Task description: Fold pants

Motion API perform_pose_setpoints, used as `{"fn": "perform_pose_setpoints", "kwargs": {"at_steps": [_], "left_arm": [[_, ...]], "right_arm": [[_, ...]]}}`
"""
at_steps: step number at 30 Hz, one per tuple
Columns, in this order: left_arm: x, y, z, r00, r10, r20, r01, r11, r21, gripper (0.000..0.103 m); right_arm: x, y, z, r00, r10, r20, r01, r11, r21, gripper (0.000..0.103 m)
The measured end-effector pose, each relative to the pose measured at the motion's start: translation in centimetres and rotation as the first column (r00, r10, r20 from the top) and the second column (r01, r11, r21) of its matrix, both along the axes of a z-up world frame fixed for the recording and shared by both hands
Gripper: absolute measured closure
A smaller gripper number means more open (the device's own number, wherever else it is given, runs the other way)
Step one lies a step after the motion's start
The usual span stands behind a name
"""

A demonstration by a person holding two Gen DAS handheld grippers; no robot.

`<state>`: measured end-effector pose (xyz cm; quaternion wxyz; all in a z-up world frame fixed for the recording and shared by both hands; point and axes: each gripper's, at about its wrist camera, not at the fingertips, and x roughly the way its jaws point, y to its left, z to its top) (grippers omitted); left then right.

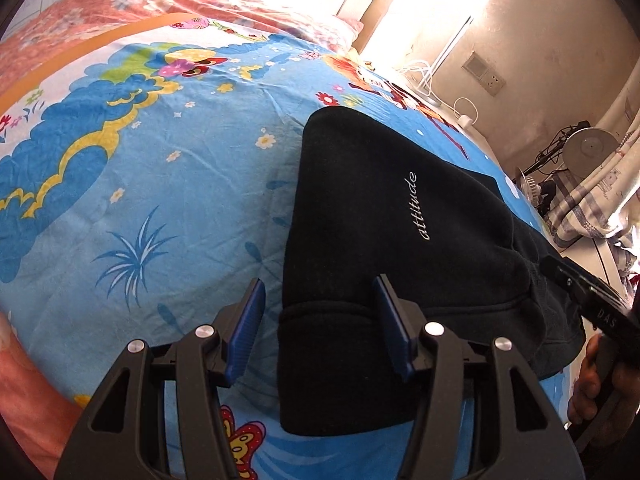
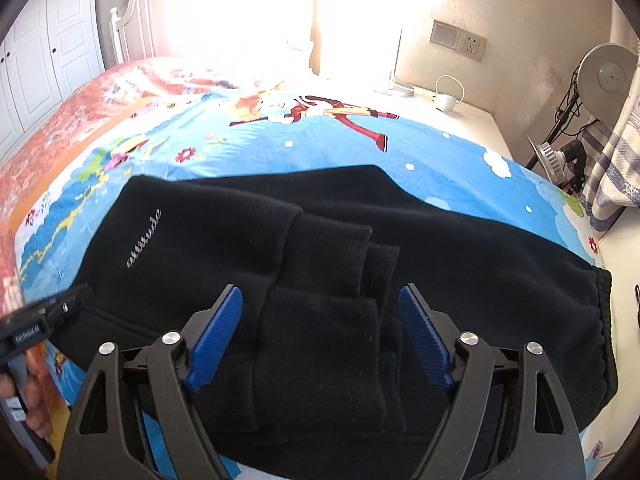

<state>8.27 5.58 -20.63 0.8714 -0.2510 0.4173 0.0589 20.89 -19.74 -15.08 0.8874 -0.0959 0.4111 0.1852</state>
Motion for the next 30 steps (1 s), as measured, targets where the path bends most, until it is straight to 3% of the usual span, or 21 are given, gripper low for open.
{"fn": "perform_pose_setpoints", "kwargs": {"at_steps": [3, 5, 7, 10, 13, 16, 18, 21, 24, 26, 30], "left_arm": [[-0.1, 0.4, -0.1, 1.0, -0.006, 0.01, 0.007, 0.999, -0.032, 0.047], [-0.4, 1.1, -0.3, 1.0, -0.009, 0.029, 0.012, 0.996, -0.094, 0.046], [-0.9, 1.6, -0.5, 0.999, -0.023, 0.049, 0.03, 0.99, -0.139, 0.045], [-1.6, 2.0, -0.9, 0.996, -0.043, 0.082, 0.058, 0.979, -0.193, 0.045], [-2.2, 2.1, -1.3, 0.992, -0.068, 0.107, 0.095, 0.961, -0.261, 0.045], [-2.7, 2.4, -1.7, 0.989, -0.079, 0.124, 0.115, 0.941, -0.318, 0.046], [-2.8, 2.6, -2.0, 0.99, -0.083, 0.114, 0.12, 0.922, -0.369, 0.051], [-2.9, 2.6, -1.7, 0.992, -0.078, 0.102, 0.111, 0.922, -0.372, 0.06], [-3.1, 2.6, -0.7, 0.992, -0.064, 0.108, 0.1, 0.924, -0.369, 0.067], [-3.2, 2.2, 0.3, 0.992, -0.059, 0.111, 0.094, 0.934, -0.345, 0.069], [-3.2, 0.8, 2.7, 0.992, -0.048, 0.114, 0.078, 0.958, -0.277, 0.07]], "right_arm": [[3.2, 1.0, -0.2, 1.0, -0.006, -0.005, 0.006, 1.0, -0.009, 0.041], [5.4, 1.5, -1.8, 0.999, -0.017, -0.051, 0.014, 0.999, -0.05, 0.06], [6.5, 1.5, -3.6, 0.996, -0.007, -0.091, 0.002, 0.998, -0.057, 0.061], [6.1, 1.4, -4.0, 0.999, 0.005, -0.05, -0.009, 0.996, -0.085, 0.058], [5.9, 1.1, -4.3, 1.0, -0.018, -0.023, 0.016, 0.995, -0.096, 0.046], [6.1, 0.6, -4.5, 0.999, -0.029, -0.041, 0.026, 0.997, -0.071, 0.044], [6.1, 0.7, -4.5, 0.999, -0.029, -0.037, 0.026, 0.996, -0.083, 0.042], [6.3, 1.1, -4.1, 0.998, -0.045, -0.041, 0.039, 0.991, -0.129, 0.035], [6.2, 2.2, -1.5, 0.997, -0.065, -0.052, 0.054, 0.98, -0.192, 0.026], [5.1, 4.1, 1.5, 1.0, -0.004, -0.027, -0.001, 0.982, -0.189, 0.013], [3.8, 11.3, 5.0, 0.973, 0.162, -0.163, -0.193, 0.962, -0.194, 0.013]]}}
